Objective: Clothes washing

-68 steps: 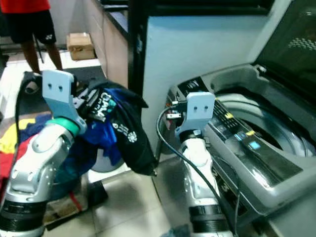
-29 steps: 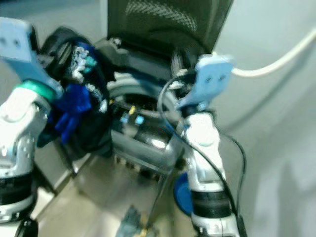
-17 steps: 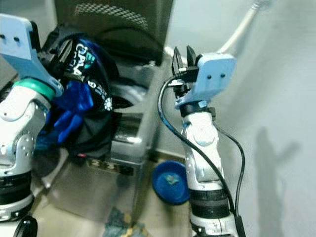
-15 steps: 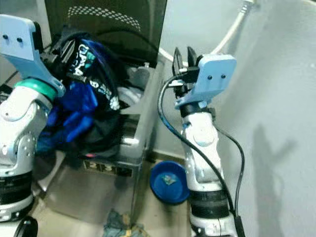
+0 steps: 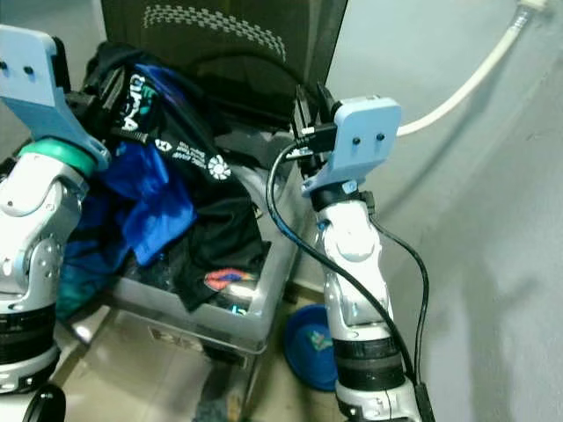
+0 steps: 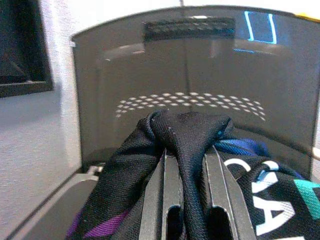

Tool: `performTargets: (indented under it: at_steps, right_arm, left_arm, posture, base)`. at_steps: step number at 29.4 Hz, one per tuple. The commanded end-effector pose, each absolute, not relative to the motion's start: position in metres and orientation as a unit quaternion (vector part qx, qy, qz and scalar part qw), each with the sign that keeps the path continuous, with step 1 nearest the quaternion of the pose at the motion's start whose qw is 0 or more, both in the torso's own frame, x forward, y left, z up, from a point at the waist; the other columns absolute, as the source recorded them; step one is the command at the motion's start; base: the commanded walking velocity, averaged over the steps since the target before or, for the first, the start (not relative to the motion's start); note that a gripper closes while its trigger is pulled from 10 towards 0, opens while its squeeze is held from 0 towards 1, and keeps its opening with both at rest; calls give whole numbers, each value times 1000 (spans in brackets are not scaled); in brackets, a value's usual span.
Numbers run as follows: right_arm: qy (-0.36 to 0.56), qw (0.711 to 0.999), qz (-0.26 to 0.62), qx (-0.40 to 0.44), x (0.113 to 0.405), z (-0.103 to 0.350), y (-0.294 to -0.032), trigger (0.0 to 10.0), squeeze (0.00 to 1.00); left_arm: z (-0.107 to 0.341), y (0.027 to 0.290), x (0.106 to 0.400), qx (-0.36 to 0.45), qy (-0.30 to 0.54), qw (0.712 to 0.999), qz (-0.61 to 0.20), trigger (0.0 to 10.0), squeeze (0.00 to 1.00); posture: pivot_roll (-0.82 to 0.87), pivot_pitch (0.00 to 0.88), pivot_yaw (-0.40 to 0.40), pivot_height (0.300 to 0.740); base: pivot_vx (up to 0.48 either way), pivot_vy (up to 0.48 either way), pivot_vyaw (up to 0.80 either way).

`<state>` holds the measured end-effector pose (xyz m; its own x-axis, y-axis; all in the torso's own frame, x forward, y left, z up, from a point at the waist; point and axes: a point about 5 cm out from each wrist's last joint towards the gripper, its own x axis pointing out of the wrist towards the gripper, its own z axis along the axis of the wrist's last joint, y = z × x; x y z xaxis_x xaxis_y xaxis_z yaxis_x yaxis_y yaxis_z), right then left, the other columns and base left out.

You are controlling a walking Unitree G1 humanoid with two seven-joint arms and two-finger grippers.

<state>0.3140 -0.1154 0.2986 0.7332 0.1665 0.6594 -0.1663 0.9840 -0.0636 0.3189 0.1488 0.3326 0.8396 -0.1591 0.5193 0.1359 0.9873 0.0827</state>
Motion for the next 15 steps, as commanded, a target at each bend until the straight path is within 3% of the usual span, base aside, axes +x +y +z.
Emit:
performTargets:
  at_steps: [1, 15]
  right_arm:
    - [-353, 932, 86, 2, 313, 296, -118, 10000, 0]
    - [-353, 932, 89, -1, 314, 296, -117, 10000, 0]
  left_arm:
    - [338, 144, 315, 23, -292, 952, -87, 10000, 0]
    - [337, 141, 316, 22, -289, 952, -94, 10000, 0]
  posture:
    - [111, 0, 8, 740]
    - [113, 0, 9, 740]
  base:
    - [0, 0, 0]
    - [0, 0, 0]
